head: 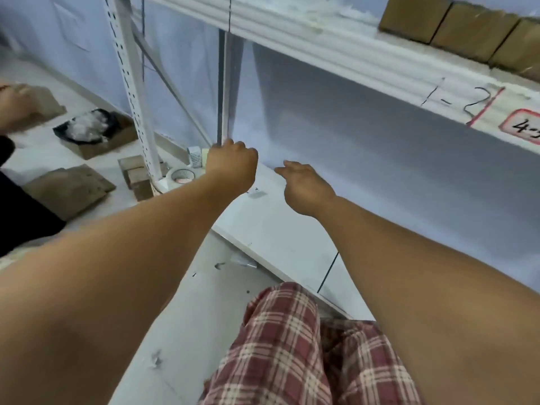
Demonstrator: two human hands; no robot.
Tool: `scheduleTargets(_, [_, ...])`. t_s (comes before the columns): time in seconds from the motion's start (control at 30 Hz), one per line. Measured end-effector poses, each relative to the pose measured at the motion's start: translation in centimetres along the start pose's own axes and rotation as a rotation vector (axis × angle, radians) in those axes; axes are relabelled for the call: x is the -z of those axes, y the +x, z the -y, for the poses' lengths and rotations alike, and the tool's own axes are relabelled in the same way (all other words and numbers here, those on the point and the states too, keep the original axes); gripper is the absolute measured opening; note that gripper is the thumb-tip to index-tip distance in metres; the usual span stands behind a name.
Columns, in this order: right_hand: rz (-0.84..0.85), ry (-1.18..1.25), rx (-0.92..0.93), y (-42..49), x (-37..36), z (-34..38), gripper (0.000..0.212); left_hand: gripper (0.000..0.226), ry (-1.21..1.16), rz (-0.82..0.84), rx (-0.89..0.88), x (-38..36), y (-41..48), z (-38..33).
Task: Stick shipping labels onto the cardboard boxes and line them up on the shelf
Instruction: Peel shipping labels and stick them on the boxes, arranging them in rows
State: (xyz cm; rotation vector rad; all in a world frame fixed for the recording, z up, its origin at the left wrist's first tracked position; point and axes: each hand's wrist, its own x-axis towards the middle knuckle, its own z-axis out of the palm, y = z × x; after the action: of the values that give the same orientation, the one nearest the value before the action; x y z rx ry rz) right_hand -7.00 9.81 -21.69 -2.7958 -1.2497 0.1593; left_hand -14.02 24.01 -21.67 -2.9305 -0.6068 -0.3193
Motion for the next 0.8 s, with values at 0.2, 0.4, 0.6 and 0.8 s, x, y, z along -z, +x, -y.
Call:
scheduleTargets(0.2, [0.138,-0.027,-0.043,7.6,-5.9,-2.9,0.06,0.03,-0.16,0.187,0.025,-8.8,5.6,0.4])
scheduleTargets(0.4, [0.245,0.03,-0.123,13.4,-10.9,-6.0,0.061,0.039,-0.171,0.339,0.04,-18.9,9.8,-0.7])
scheduleTargets(0.6, [0.326,0.045,-0.167,16.7,-15.5,-7.8,0.063,0.039,-0.291,0.466,0.115,-26.0,11.8,-1.7])
scheduleTargets(0.8, [0.406,0.011,-0.126,17.7,-18.7,-8.7,0.064,0.04,-0.384,0.484,0.225,-30.1,13.5,-3.3])
